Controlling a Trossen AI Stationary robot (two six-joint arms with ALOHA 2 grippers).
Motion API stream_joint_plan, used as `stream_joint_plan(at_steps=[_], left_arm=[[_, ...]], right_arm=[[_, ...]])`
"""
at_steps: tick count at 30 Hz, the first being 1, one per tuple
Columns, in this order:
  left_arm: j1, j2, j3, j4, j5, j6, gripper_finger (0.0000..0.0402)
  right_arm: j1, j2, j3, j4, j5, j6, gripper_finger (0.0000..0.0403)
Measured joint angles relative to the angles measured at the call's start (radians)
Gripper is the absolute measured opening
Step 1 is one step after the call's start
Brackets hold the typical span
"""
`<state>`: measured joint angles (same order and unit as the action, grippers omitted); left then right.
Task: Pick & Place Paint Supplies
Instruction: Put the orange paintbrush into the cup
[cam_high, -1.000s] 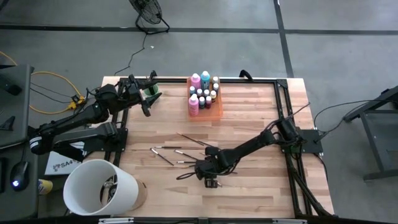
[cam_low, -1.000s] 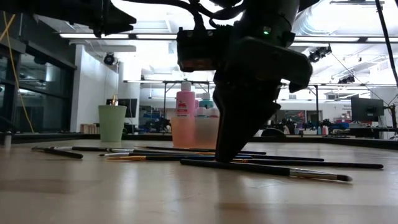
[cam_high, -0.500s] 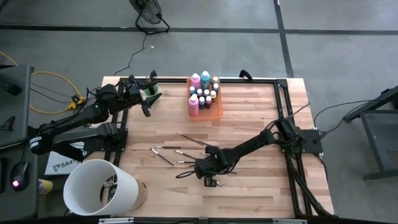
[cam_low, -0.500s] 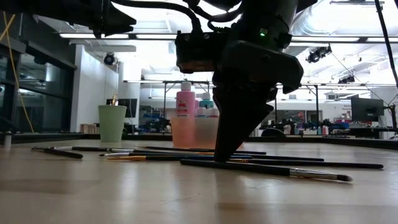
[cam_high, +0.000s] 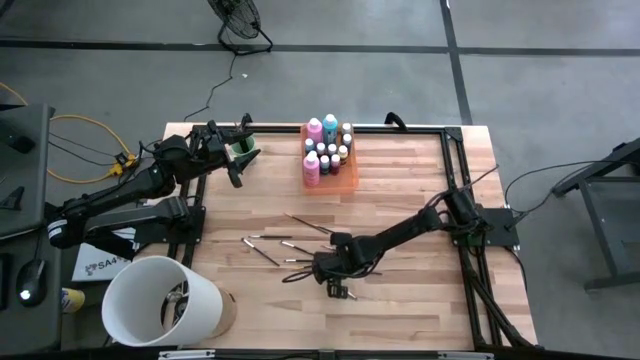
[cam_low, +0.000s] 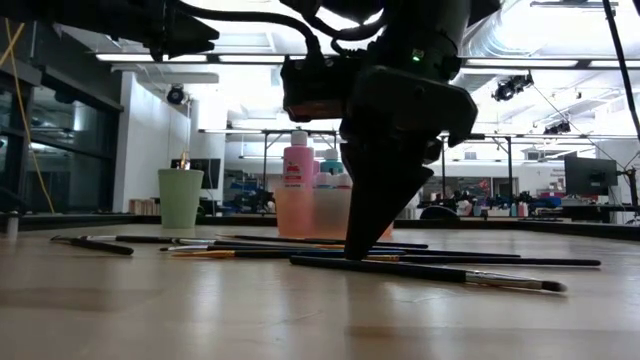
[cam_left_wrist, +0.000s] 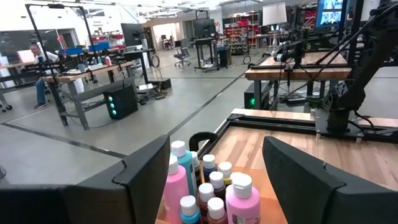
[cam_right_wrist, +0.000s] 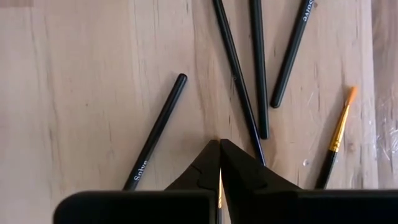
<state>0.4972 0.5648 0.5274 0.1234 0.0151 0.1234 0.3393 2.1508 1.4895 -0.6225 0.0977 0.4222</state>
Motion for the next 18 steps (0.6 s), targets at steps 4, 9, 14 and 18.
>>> stream_joint_plan(at_steps=[4, 9, 14, 18], left_arm=[[0.000, 0.000, 0.000, 0.000, 0.000, 0.000, 0.0253], [0.000, 0.000, 0.000, 0.001, -0.002, 0.000, 0.0253], [0.000, 0.000, 0.000, 0.001, -0.002, 0.000, 0.0253], [0.000, 0.000, 0.000, 0.001, -0.001, 0.000, 0.0253]], right_arm=[[0.001, -0.032, -0.005, 0.008, -0.021, 0.005, 0.0003], [0.005, -0.083, 0.015, -0.010, -0.013, 0.011, 0.0003], [0.007, -0.124, 0.015, -0.002, 0.061, -0.006, 0.0003], [0.004, -0.185, 0.017, 0.011, 0.193, -0.032, 0.0003]])
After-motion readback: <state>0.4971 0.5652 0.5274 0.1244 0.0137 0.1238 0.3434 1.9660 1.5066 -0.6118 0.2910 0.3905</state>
